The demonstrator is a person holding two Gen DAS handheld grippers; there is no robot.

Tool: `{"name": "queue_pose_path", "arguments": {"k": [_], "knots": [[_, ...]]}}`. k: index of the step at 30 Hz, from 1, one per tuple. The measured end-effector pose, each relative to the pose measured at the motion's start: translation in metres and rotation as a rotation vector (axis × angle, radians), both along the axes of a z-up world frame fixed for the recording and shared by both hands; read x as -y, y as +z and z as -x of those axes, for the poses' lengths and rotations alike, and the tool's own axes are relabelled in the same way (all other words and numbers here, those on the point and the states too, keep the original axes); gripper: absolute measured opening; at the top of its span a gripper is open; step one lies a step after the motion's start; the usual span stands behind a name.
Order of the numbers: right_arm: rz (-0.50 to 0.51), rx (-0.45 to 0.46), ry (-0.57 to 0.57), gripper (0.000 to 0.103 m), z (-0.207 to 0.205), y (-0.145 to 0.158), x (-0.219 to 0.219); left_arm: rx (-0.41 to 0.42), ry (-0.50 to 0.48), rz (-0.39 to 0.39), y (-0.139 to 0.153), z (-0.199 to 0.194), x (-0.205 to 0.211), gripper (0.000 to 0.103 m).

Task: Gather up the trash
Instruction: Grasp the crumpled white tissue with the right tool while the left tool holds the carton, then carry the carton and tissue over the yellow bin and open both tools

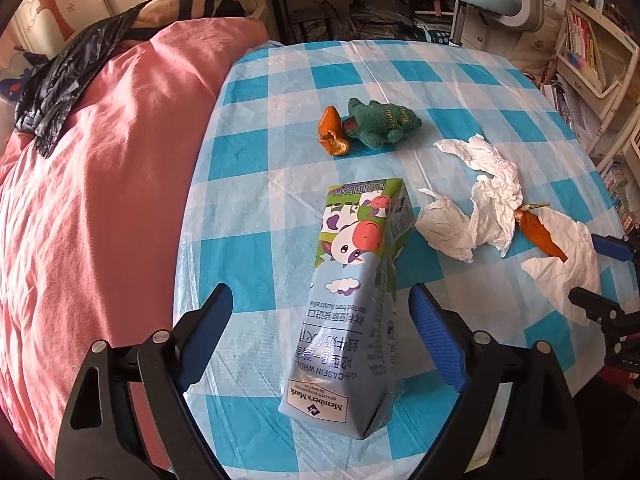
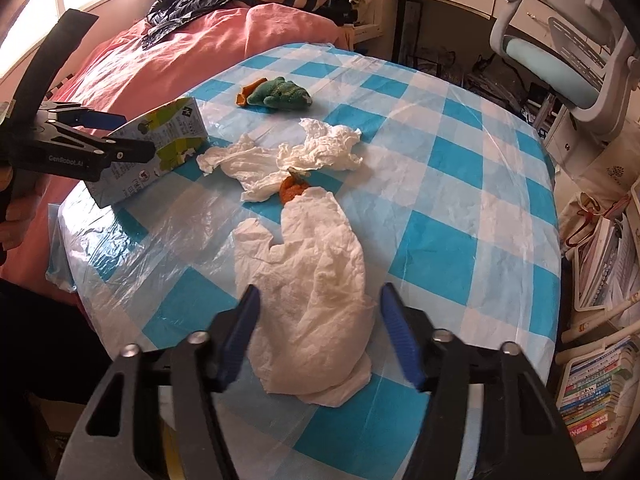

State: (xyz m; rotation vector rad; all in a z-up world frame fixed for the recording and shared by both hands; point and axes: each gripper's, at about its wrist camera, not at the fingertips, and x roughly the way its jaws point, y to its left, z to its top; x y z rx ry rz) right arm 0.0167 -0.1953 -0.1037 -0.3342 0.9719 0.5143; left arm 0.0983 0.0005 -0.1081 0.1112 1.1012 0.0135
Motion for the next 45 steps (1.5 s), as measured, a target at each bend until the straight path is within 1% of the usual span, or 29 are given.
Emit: {"name": "queue_pose_path", "arguments": {"k": [1, 2, 3, 4, 5, 6, 7, 10, 13, 17, 21, 25, 30, 35, 41, 45], "knots": [[-0.001, 0.001, 0.005, 0.035, 0.001, 0.0, -0.001, -0.002, -0.002, 0.008, -0.001, 0.0, 0.0, 0.071], [-0.007, 0.002, 0.013, 0.029, 0.003, 0.001, -0.002, -0.006, -0.004, 0.02, -0.002, 0.001, 0.0, 0.065], [-0.014, 0.006, 0.02, 0.023, 0.005, 0.002, -0.002, -0.011, -0.007, 0.036, -0.002, 0.001, 0.0, 0.052], [-0.018, 0.01, 0.025, 0.022, 0.007, 0.004, -0.003, -0.014, -0.01, 0.053, -0.003, 0.002, 0.0, 0.041], [-0.022, 0.017, 0.028, 0.019, 0.009, 0.005, -0.003, -0.012, -0.01, 0.069, -0.002, 0.003, 0.0, 0.037], [-0.027, 0.025, 0.028, 0.018, 0.01, 0.007, -0.003, -0.008, -0.01, 0.077, -0.001, 0.004, 0.0, 0.028], [-0.036, 0.035, 0.027, 0.016, 0.012, 0.01, -0.002, -0.002, -0.008, 0.086, 0.0, 0.005, 0.0, 0.026], [-0.093, 0.053, 0.023, 0.015, 0.014, 0.02, 0.002, 0.03, 0.004, 0.129, 0.008, 0.008, -0.003, 0.026], [-0.135, 0.048, 0.035, 0.015, 0.014, 0.025, 0.0, 0.049, 0.016, 0.16, 0.013, 0.009, -0.006, 0.026], [-0.116, 0.038, 0.073, 0.015, 0.016, 0.022, -0.013, 0.051, 0.017, 0.205, 0.016, 0.009, -0.009, 0.026], [-0.089, 0.036, 0.098, 0.015, 0.019, 0.019, -0.021, 0.07, -0.004, 0.216, 0.022, 0.012, -0.002, 0.026], [-0.087, 0.041, 0.1, 0.016, 0.02, 0.019, -0.022, 0.094, -0.023, 0.217, 0.029, 0.017, 0.005, 0.026], [-0.086, 0.047, 0.107, 0.016, 0.022, 0.02, -0.027, 0.128, -0.026, 0.221, 0.038, 0.022, 0.009, 0.026], [-0.117, 0.072, 0.121, 0.016, 0.029, 0.032, -0.035, 0.173, -0.016, 0.228, 0.049, 0.031, 0.008, 0.026], [-0.184, 0.104, 0.106, 0.016, 0.042, 0.052, -0.038, 0.242, 0.012, 0.217, 0.063, 0.059, -0.001, 0.026], [-0.195, 0.096, 0.104, 0.016, 0.059, 0.053, -0.043, 0.268, 0.032, 0.242, 0.07, 0.076, -0.012, 0.026]]}}
